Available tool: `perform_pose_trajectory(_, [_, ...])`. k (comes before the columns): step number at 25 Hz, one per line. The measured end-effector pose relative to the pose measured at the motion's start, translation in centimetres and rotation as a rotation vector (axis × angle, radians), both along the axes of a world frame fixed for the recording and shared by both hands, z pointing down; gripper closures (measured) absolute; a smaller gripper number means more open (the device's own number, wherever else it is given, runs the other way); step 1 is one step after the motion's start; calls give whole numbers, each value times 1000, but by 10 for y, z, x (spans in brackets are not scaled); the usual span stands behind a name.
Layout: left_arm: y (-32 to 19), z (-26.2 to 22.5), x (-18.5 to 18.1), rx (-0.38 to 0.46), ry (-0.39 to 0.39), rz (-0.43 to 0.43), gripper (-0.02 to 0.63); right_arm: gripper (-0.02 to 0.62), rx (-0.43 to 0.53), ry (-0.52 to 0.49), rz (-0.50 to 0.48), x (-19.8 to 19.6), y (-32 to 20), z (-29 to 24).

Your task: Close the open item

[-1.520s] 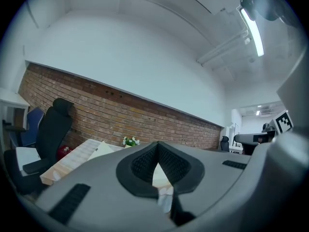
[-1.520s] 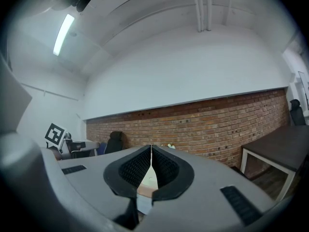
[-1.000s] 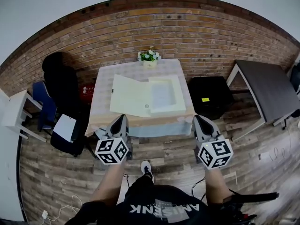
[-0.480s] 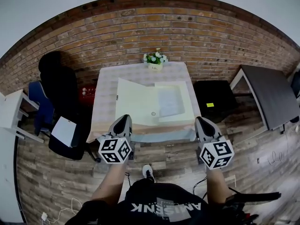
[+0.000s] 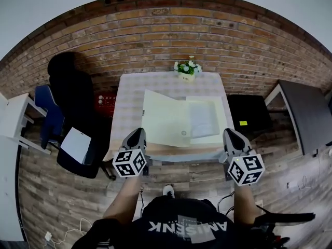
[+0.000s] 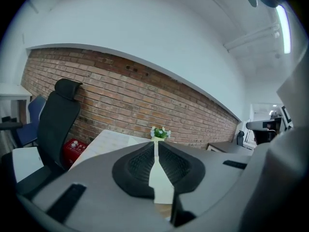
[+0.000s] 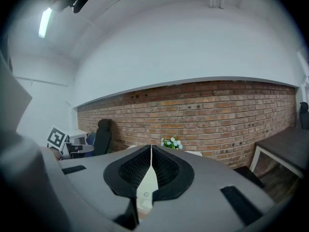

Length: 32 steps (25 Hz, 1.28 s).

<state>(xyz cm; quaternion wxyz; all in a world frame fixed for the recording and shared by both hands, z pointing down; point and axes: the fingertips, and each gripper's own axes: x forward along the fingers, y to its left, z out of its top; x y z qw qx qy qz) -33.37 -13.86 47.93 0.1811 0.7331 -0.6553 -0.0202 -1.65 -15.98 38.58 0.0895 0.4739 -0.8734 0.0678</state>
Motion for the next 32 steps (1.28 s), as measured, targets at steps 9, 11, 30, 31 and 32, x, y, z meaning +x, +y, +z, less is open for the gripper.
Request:
perform_pose_trajectory(9, [-26, 44, -30, -96, 16, -5, 495, 552, -33, 15, -2, -20, -39, 12])
perform_pose_trajectory(11, [-28, 56, -33, -121, 25, -11, 480, 552, -36, 19, -11, -20, -48, 15])
perform_pose_trajectory(30, [-36, 143, -27, -254, 202, -211, 382, 551, -252, 95, -78, 43, -148, 133])
perform_pose_trajectory(31, [-36, 146, -29, -256, 215, -227, 382, 551, -263, 106, -84, 45, -151, 140])
perform_pose_trajectory(32, [-36, 148, -32, -262, 225, -243, 382, 551, -274, 115, -89, 47, -154, 147])
